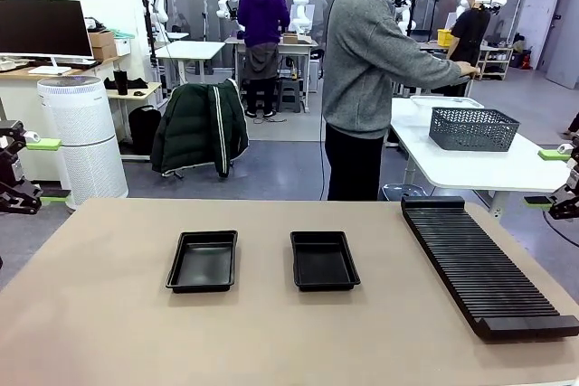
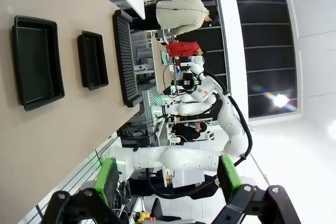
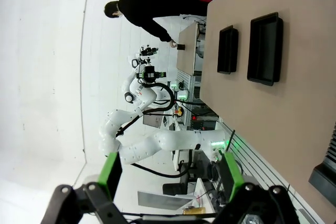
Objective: Inspect and transfer BCBs to ESD trays.
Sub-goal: Pick up the Blank PCB from the PCB Rack and place it in the left ESD tray.
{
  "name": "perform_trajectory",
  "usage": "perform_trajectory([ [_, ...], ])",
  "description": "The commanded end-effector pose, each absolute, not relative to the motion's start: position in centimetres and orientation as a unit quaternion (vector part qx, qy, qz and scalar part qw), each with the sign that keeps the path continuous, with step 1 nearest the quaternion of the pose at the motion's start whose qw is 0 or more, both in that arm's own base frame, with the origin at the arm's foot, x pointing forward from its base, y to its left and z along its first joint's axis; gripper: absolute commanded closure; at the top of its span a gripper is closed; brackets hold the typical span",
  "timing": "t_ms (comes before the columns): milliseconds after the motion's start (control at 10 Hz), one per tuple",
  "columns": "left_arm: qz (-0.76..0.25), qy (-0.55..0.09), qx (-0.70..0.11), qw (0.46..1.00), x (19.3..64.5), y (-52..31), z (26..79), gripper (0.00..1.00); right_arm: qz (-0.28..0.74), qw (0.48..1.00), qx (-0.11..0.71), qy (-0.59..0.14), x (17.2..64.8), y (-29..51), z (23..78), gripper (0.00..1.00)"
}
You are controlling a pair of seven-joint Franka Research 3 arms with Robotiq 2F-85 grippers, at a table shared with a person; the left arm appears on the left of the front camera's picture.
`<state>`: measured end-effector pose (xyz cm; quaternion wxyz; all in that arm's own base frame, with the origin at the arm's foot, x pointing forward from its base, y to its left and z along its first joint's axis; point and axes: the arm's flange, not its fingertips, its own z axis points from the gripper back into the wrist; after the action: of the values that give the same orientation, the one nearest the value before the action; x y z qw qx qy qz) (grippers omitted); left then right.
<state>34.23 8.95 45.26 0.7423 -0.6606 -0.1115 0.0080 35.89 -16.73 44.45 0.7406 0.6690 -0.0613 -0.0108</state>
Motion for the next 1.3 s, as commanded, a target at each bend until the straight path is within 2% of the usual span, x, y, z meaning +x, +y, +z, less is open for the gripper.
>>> perform_trajectory([
  [0,0.009,-0.112,-0.66,0.743,34.24,8.97,45.25,0.0,-0.011,0.741,0.669,-0.061,35.89,-16.73,44.45,0.0],
  [1200,0.009,-0.112,-0.66,0.743,34.24,8.97,45.25,0.0,-0.011,0.741,0.669,-0.061,35.89,-16.73,44.45,0.0],
])
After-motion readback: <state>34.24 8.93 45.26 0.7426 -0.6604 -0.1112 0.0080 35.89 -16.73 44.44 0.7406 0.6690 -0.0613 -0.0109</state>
